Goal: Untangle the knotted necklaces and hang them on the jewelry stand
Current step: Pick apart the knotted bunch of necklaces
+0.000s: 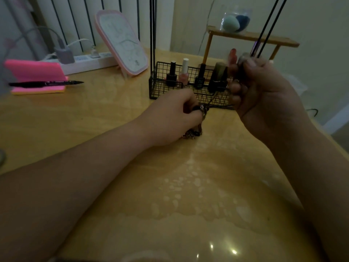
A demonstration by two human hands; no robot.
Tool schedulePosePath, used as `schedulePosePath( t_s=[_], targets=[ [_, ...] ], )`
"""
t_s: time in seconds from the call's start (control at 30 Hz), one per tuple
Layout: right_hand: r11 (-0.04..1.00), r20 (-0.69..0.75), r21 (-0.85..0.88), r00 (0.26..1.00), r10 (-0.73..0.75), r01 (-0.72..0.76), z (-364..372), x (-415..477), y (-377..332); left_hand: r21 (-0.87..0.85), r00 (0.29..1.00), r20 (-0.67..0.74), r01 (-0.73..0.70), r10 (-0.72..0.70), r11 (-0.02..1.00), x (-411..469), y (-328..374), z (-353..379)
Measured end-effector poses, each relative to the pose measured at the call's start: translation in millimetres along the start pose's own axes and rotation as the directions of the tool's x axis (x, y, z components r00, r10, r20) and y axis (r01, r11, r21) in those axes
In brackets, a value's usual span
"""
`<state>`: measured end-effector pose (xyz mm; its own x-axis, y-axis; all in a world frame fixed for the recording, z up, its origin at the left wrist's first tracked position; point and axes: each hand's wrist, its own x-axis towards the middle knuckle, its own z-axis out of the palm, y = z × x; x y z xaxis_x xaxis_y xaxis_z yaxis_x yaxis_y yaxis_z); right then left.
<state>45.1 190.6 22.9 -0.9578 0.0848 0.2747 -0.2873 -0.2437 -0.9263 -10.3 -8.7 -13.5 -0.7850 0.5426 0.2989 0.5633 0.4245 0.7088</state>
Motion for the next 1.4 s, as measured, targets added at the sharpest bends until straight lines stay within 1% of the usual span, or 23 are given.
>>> schedulePosePath(
  t_s=[0.07,0.13,0.23,0.33,0.43,0.53,0.6,0.67,0.77,0.83,0.9,0.97,1.13,1.23,1.4],
  targets=[
    [0.989,-0.094,-0.140,0.995,0.037,-0.050,-3.9,-0.5,2.6,-0.105,0.999,-0.018,0.038,-0.040,0.994,0.2,0.1,-3.0],
    [0.946,-0.134,-0.308,0.989,0.058,-0.097,-2.8,-2.8,5.3,-0.190,0.996,-0.042,0.064,-0.073,0.980,1.0,0.0,-7.1],
    [0.852,-0.053,-0.508,0.992,0.112,-0.123,2.8,-6.1,9.5,-0.337,0.991,-0.041,0.106,-0.128,0.936,1.7,0.8,-10.8],
    [0.720,0.046,-0.686,0.981,0.190,-0.107,4.2,-8.6,12.7,-0.496,0.980,-0.025,0.159,-0.197,0.854,1.4,1.9,-12.3],
    [0.639,0.122,-0.767,0.964,0.236,-0.059,4.2,-10.6,13.8,-0.624,0.961,-0.014,0.206,-0.275,0.754,5.9,-2.7,-13.0],
    [0.545,0.131,-0.837,0.952,0.278,-0.044,5.7,-10.6,14.2,-0.652,0.955,-0.012,0.217,-0.296,0.726,9.8,-6.6,-13.6],
    [0.486,0.128,-0.873,0.940,0.317,-0.045,7.3,-11.1,16.2,-0.625,0.954,-0.022,0.219,-0.298,0.749,10.7,-8.2,-14.7],
    [0.477,0.129,-0.878,0.944,0.302,-0.033,8.2,-11.9,17.5,-0.557,0.952,-0.049,0.224,-0.301,0.800,10.6,-9.1,-16.8],
    [0.490,0.124,-0.871,0.970,0.209,0.006,7.9,-11.9,16.2,-0.313,0.967,-0.102,0.192,-0.234,0.930,8.9,-9.7,-18.9],
    [0.487,0.119,-0.873,0.979,0.166,0.023,7.0,-11.2,15.6,-0.189,0.984,-0.067,0.149,-0.164,0.971,6.2,-8.8,-18.8],
    [0.486,0.131,-0.873,0.977,0.166,0.035,5.8,-10.8,16.0,-0.167,0.995,0.016,0.099,-0.098,0.981,3.9,-9.2,-19.5],
    [0.483,0.150,-0.875,0.969,0.196,0.037,5.3,-11.3,16.2,-0.173,0.994,0.098,0.066,-0.049,0.983,2.9,-10.7,-22.4],
    [0.457,0.144,-0.889,0.963,0.226,0.025,2.2,-10.1,17.5,-0.100,0.979,0.205,0.011,0.010,0.995,2.6,-15.1,-27.1],
    [0.455,0.143,-0.890,0.971,0.191,0.041,1.1,-9.8,19.1,-0.045,0.976,0.218,-0.018,0.028,0.999,1.5,-14.1,-24.3],
    [0.416,0.124,-0.907,0.985,0.122,0.063,1.1,-10.9,22.8,0.034,0.983,0.159,-0.094,0.088,0.995,1.9,-17.0,-20.9]
  ],
)
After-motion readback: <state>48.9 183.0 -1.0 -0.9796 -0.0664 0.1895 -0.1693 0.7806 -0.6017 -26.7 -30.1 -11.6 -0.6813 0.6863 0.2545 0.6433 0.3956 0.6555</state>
